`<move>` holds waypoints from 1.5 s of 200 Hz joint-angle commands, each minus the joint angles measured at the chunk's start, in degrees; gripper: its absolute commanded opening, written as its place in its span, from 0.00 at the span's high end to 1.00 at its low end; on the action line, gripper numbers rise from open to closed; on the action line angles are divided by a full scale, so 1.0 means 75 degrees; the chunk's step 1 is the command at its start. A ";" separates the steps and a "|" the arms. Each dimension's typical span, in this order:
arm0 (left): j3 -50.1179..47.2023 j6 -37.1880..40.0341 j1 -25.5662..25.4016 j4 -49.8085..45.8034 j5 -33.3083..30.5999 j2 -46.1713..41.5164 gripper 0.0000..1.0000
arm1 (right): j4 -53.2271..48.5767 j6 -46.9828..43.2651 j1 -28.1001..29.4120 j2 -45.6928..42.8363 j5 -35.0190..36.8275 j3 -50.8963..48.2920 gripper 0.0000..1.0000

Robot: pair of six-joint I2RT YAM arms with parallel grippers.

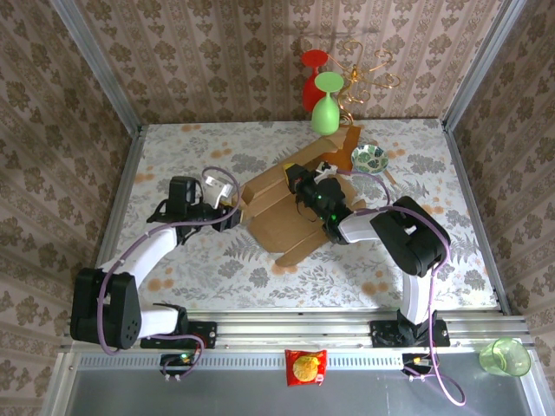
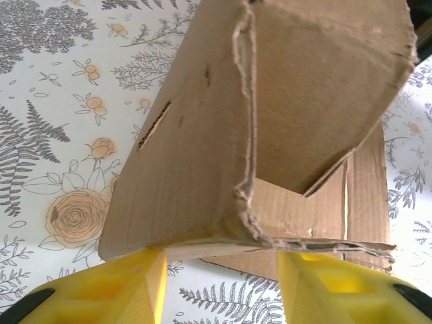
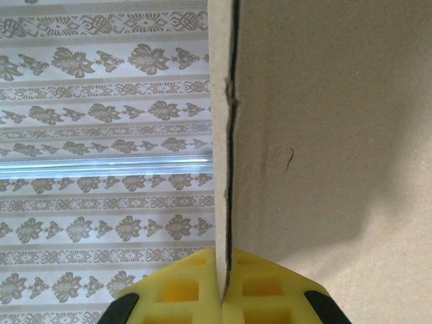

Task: Fold the paper box

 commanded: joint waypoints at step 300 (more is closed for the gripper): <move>-0.0804 -0.2344 -0.0974 0.2639 -0.0890 0.0046 0.52 | 0.0071 -0.0058 -0.0005 0.0254 -0.0084 0.0056 1.00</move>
